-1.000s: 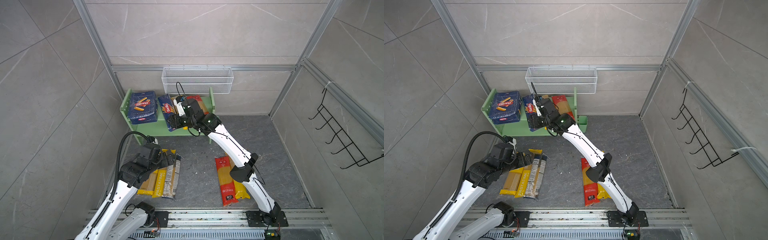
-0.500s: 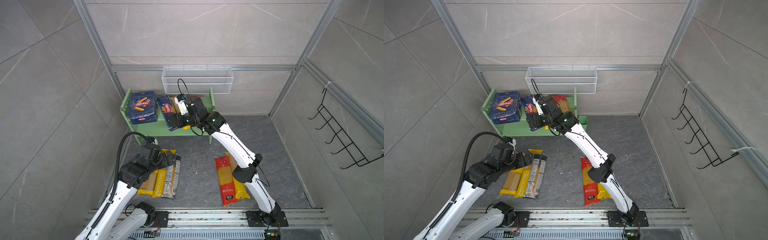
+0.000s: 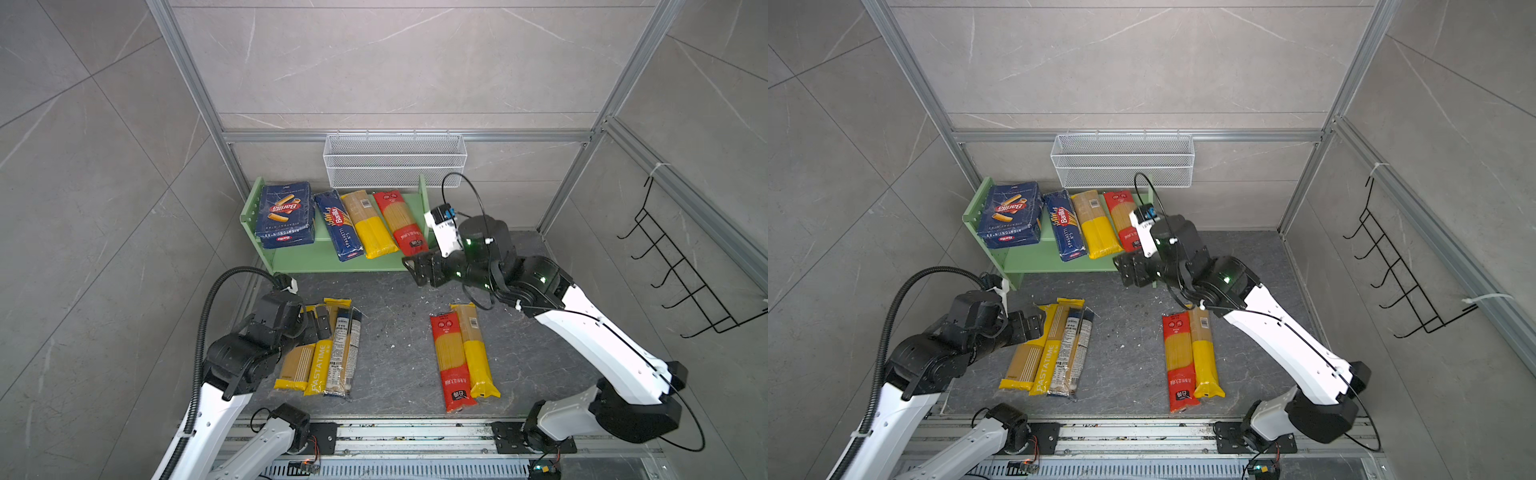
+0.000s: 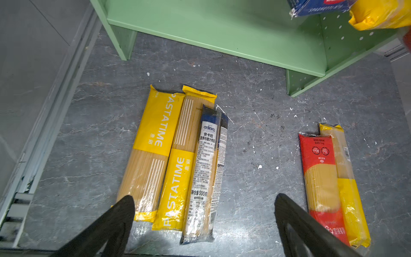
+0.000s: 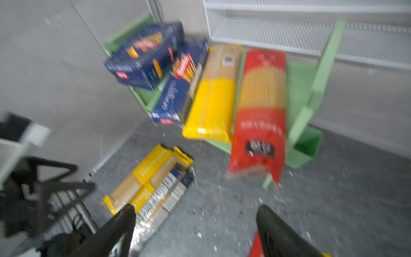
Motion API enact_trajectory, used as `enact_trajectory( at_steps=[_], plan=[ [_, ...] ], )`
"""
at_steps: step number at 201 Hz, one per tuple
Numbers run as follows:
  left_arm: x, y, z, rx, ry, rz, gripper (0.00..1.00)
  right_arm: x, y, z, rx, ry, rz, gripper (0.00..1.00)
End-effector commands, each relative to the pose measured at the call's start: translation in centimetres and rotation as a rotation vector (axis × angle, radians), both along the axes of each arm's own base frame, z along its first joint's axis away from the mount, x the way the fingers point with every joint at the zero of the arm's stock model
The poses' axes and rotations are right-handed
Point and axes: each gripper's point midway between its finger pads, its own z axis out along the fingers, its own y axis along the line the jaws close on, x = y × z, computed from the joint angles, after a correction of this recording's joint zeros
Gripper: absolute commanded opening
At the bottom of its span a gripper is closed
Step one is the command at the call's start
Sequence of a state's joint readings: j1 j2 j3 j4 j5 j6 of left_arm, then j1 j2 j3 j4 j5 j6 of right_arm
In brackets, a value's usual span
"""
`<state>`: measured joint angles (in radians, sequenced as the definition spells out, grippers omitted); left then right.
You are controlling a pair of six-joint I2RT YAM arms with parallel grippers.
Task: Arrange pasta packages on shelves
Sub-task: Move the pasta box to the shelf, then pick up the pasta bag from the middle-left of the table.
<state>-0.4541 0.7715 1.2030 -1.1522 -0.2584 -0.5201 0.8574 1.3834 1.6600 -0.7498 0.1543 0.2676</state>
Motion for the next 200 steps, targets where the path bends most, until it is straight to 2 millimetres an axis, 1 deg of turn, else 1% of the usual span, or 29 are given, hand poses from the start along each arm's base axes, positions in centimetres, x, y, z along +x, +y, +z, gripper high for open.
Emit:
enact_trajectory(
  at_steps=[1,19,31,32,44,60,80,92,116,147,177,200],
  plan=[
    [-1.9,1.1,-0.3,0.028,0.031,0.003,1.0,-0.5,-3.2,-5.3,-0.077,0.069,-0.13,0.88],
    [-2.1,0.4,-2.1,-0.023,0.076,0.004,1.0,-1.8,-5.7,-9.3,-0.122,0.129,-0.199,0.88],
    [-2.2,-0.6,-3.5,-0.08,0.11,-0.002,1.0,-2.6,-7.0,-11.3,-0.134,0.161,-0.237,0.88],
    [-2.2,-0.7,-3.6,-0.085,0.112,-0.003,1.0,-2.7,-7.1,-11.7,-0.141,0.167,-0.239,0.88],
    [-2.2,-1.8,-4.9,-0.15,0.128,-0.014,1.0,-3.3,-8.3,-13.4,-0.15,0.197,-0.28,0.88],
    [-2.1,-2.8,-6.5,-0.216,0.139,-0.015,1.0,-4.0,-8.9,-15.5,-0.159,0.243,-0.296,0.88],
    [-2.2,-3.2,-8.3,-0.253,0.167,0.003,1.0,-4.7,-9.2,-17.5,-0.18,0.291,-0.298,0.88],
    [-2.4,-3.4,-9.3,-0.261,0.195,0.015,1.0,-5.0,-9.4,-18.3,-0.194,0.305,-0.299,0.88],
    [-2.7,-4.0,-11.6,-0.252,0.257,0.024,0.99,-5.5,-9.5,-18.4,-0.182,0.31,-0.281,0.9],
    [-3.1,-5.2,-14.7,-0.124,0.321,0.002,0.99,-6.0,-9.5,-18.1,-0.169,0.309,-0.254,0.91],
    [-3.1,-7.0,-16.2,-0.016,0.33,-0.032,0.99,-6.3,-9.4,-18.8,-0.19,0.317,-0.236,0.92],
    [-3.0,-6.9,-17.3,0.042,0.322,-0.004,0.99,-6.2,-9.3,-19.3,-0.215,0.324,-0.23,0.91]
  ],
)
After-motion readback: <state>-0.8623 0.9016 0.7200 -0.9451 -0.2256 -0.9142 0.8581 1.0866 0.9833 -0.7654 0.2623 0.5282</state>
